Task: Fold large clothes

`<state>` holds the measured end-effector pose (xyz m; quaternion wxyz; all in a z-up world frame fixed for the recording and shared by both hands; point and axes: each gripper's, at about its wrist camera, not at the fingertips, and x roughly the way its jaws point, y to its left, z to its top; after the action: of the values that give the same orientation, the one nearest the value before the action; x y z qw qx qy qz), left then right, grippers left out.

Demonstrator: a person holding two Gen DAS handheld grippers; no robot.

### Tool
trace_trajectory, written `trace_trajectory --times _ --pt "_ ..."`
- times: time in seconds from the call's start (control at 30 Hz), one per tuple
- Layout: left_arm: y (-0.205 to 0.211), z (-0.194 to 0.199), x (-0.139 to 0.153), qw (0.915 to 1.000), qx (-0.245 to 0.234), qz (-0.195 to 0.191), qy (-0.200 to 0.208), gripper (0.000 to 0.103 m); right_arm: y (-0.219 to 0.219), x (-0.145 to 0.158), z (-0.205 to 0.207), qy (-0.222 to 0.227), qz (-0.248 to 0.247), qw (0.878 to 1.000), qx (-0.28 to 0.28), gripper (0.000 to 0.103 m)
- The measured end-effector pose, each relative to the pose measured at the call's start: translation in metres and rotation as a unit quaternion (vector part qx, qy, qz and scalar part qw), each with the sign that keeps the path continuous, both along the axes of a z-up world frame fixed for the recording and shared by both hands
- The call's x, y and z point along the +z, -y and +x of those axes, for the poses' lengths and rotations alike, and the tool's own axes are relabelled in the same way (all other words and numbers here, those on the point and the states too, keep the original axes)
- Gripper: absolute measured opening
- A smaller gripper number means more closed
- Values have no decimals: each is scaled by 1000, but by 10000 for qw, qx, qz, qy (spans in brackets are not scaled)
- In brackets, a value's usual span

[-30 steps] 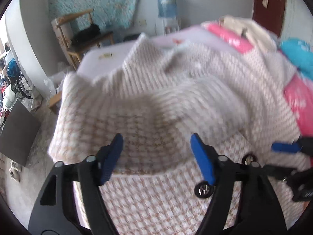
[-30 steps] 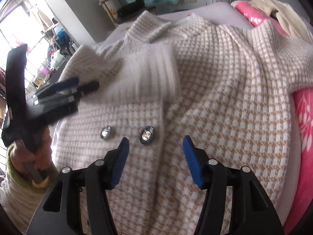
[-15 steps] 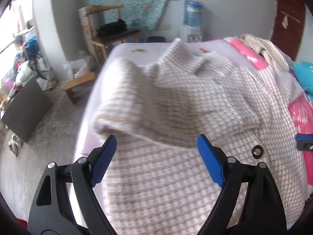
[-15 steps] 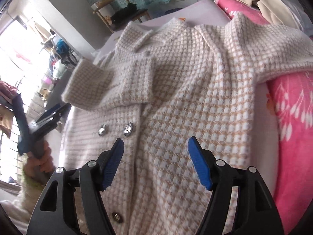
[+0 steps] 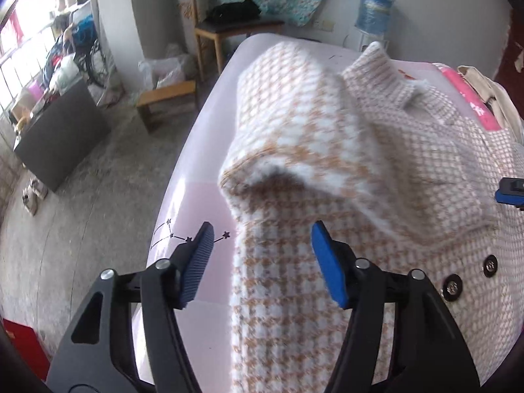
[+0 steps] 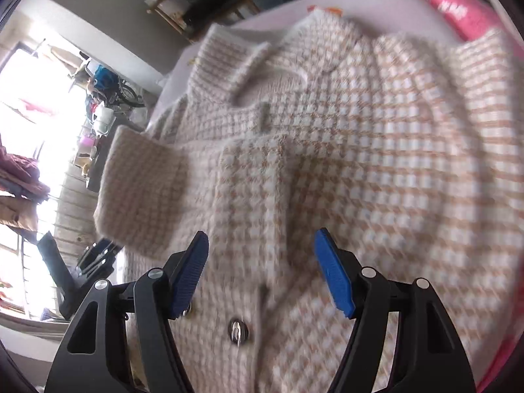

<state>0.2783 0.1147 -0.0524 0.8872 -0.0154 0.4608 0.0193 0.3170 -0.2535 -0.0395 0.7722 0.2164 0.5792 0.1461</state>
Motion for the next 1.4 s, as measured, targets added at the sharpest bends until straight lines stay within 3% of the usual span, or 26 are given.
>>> trace_trajectory --times 0.2,0.4,0.5,0.67,0.73,0.8,1.03,1.17,1.27,1.4 --pt "-4 6 -8 10000 -24 54 -70 47 -5 -22 13 -227 18 9997 -75 56" --pt "-10 9 -16 9999 45 16 -118 43 -18 -23 8 -78 -213 9997 49 46" --pt "-9 11 -15 9999 64 75 -101 41 -25 -20 5 -1 -190 9997 162 35" --pt "-7 13 -16 9998 105 138 -127 41 -37 -20 7 144 -399 9988 258 34" --pt "-6 14 -15 9997 111 177 -128 41 -39 -17 6 250 -510 9981 223 17" --pt "-4 14 -15 9996 118 219 -124 41 -39 -10 5 382 -581 9974 205 10" --pt "-2 15 -15 9993 149 315 -136 41 -31 52 4 1387 -770 9873 118 8" --pt "-1 16 -15 9990 187 375 -149 41 1 89 7 1855 -919 9782 -140 8" --pt "-2 15 -15 9991 199 329 -162 41 30 87 15 1743 -1051 9784 -362 8" --pt "-2 15 -15 9992 175 333 -158 41 50 45 23 1086 -1002 9880 -447 8"
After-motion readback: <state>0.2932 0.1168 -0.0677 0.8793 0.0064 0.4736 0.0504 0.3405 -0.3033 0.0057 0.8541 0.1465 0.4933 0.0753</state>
